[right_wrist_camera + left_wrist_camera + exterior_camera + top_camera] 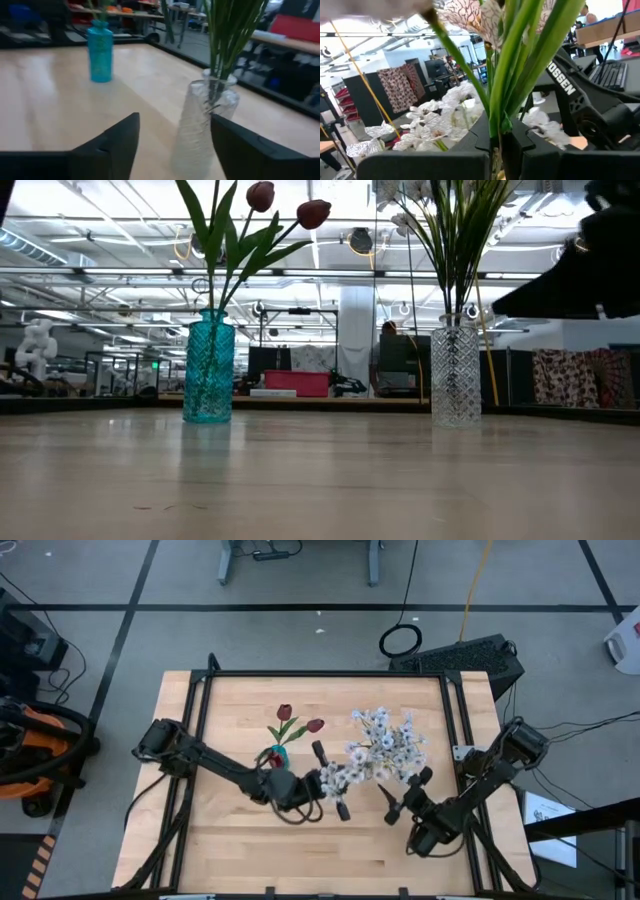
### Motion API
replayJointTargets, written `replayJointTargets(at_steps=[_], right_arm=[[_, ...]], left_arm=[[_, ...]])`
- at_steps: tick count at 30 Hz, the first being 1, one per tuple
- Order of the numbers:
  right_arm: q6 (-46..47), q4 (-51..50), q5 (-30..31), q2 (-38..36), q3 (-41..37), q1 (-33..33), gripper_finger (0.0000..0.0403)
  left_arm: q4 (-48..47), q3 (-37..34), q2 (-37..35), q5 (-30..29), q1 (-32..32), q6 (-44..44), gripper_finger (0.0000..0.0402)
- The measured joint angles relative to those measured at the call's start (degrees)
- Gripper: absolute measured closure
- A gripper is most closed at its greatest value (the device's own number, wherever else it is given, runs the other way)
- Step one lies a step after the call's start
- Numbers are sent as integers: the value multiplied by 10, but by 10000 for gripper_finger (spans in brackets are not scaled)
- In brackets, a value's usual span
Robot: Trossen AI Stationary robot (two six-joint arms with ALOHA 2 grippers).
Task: Sort flowers into vase by color
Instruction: Put the white daisies into the transparent vase
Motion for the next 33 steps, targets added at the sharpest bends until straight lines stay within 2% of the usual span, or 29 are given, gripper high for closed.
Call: replayJointTargets(at_steps=[5,9,23,28,33], right_arm=[[-26,0,12,0,0,-33,107],[-33,-7,43,0,0,-48,94],[-55,-1,46,0,0,-108,105],[-47,6,41,0,0,-123,123],[-68,55,41,0,1,-130,147]], left_arm=[[2,0,0,26,20,-16,382],[-11,0,0,30,29,-16,382],[-31,0,0,41,45,-31,382],[-43,0,0,54,51,-45,382],[-39,0,0,55,51,-43,382]])
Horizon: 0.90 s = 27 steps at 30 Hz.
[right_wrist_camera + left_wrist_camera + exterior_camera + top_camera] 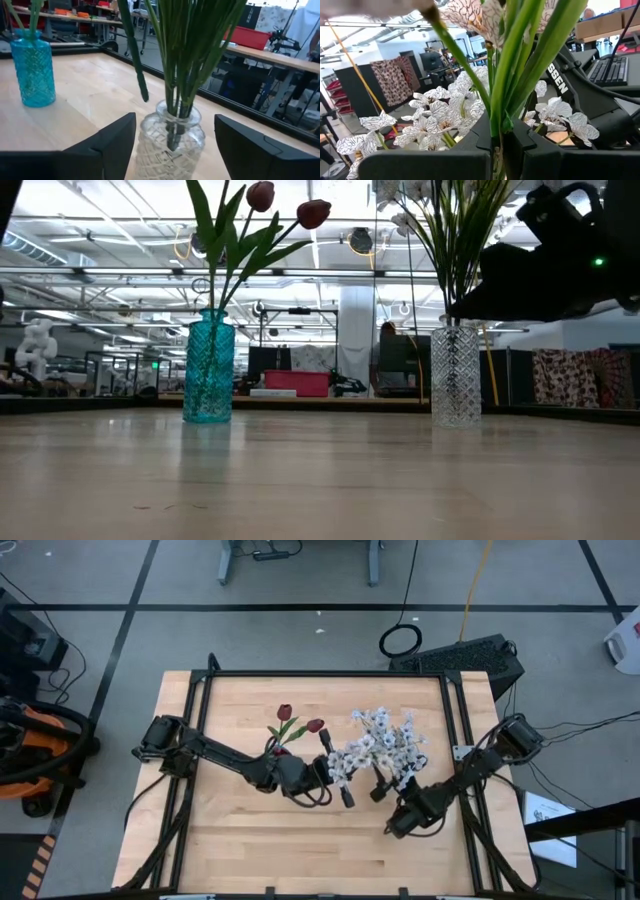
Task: Sort flowers into vase by color
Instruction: Put the white daisies into the transparent vase
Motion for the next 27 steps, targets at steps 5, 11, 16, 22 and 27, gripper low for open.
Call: replayJointTargets(at_steps=[5,11,16,22,27], right_arm=[[-51,54,-1,0,0,-14,152],[-99,83,-13,0,0,-42,145],[-115,86,-15,0,0,-47,152],[-115,91,-16,0,0,-48,185],[-115,95,-16,0,0,-49,225]], left_arm=[[1,0,0,0,3,3,382],[-1,0,0,0,8,16,382],[-3,0,0,0,9,19,382],[-4,0,0,9,18,13,382],[-5,0,0,16,22,13,382]])
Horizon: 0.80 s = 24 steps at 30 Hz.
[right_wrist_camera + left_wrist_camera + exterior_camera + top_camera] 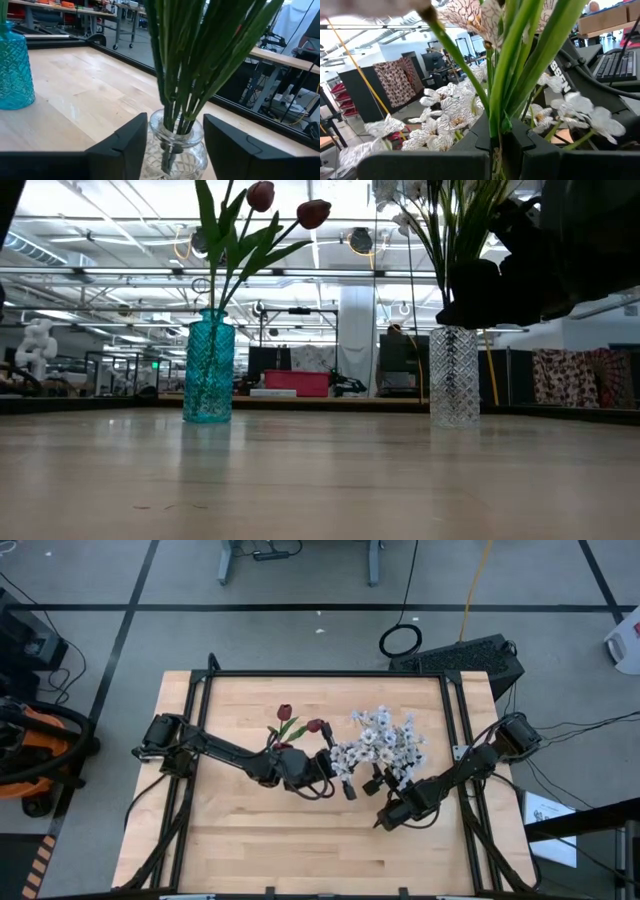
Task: Sort flowers into vase by color
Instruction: Put the white daisies into the transparent vase
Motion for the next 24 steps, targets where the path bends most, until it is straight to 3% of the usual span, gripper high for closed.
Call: replayJointTargets(at_steps=[6,24], right_arm=[[2,0,1,0,0,0,249],[-13,2,-7,0,0,0,246]], left_arm=[[-14,0,0,0,0,0,382],[-29,0,5,26,5,-31,382]])
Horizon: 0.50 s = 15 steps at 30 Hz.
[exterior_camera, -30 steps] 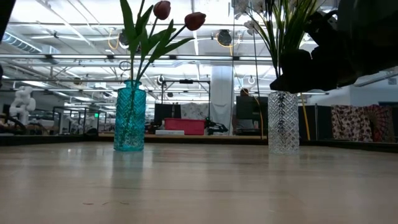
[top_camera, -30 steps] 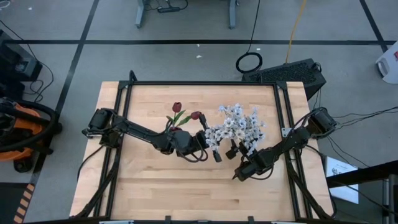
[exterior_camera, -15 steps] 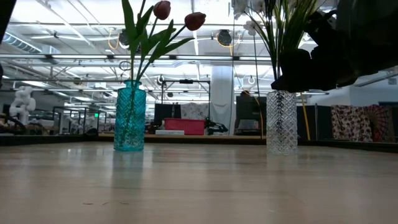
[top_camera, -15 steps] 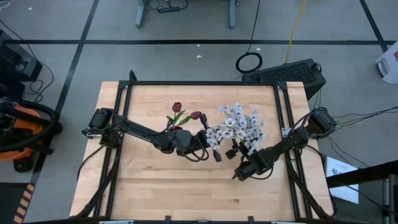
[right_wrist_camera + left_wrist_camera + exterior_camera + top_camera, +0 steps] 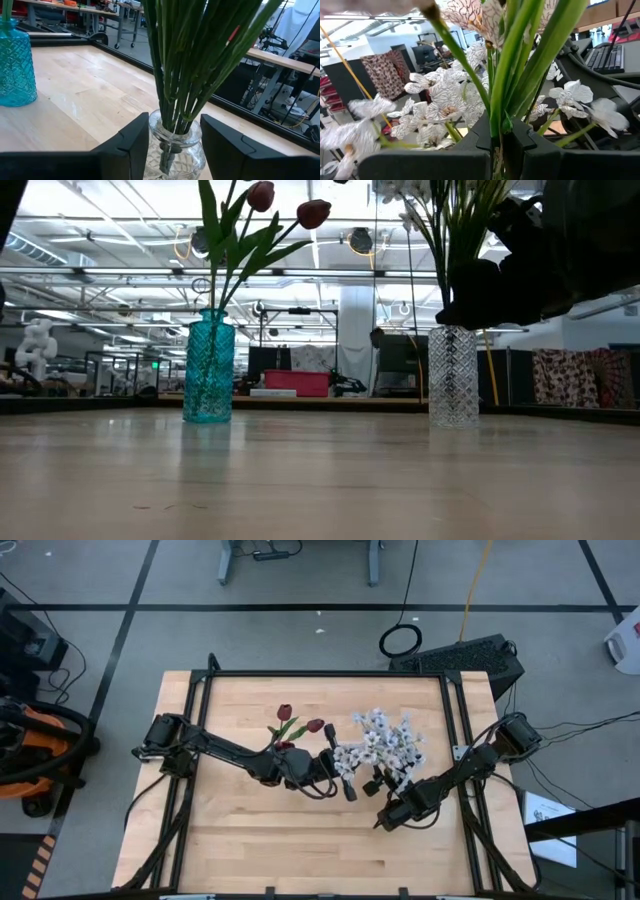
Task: Sort flowers into vase by color
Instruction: Put the white daisies into the transparent vase
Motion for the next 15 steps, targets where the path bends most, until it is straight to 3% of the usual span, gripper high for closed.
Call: replayJointTargets(at_steps=[15], right_arm=[[-5,2,-4,0,0,0,245]], left_arm=[[-76,1,-1,7,23,-75,382]])
